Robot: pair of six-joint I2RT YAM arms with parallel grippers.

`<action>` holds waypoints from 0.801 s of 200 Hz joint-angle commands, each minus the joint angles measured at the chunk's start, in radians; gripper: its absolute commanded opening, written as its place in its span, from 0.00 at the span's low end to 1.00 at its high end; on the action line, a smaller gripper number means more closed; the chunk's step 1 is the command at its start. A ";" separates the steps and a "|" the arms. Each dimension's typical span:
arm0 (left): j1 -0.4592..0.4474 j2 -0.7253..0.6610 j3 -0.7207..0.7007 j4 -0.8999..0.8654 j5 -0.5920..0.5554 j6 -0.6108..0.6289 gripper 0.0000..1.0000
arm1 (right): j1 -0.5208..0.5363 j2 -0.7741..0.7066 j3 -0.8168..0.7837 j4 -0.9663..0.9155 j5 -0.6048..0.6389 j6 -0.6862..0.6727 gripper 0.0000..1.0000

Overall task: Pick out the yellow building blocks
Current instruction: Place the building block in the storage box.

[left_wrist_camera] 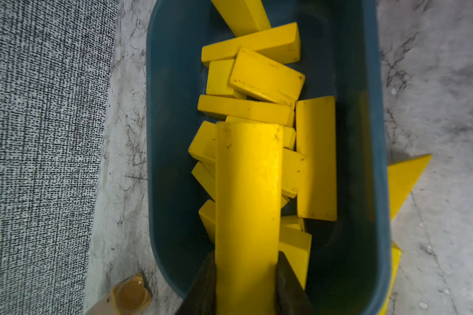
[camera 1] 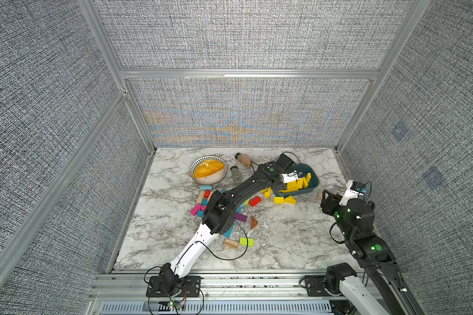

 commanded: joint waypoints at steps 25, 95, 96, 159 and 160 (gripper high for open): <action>0.010 0.016 0.008 0.045 -0.028 0.033 0.27 | 0.002 -0.006 -0.006 0.021 -0.004 -0.005 0.56; 0.010 -0.096 -0.115 0.127 0.018 0.007 0.62 | 0.000 -0.005 -0.004 0.024 -0.005 -0.015 0.56; 0.009 -0.100 -0.118 0.129 0.019 0.007 0.62 | 0.000 -0.005 -0.004 0.024 -0.006 -0.016 0.56; 0.002 -0.575 -0.633 0.437 0.077 -0.140 0.62 | 0.000 0.061 -0.012 0.019 -0.095 -0.049 0.56; 0.002 -0.580 -0.644 0.444 0.074 -0.146 0.62 | 0.001 0.063 -0.011 0.019 -0.098 -0.050 0.56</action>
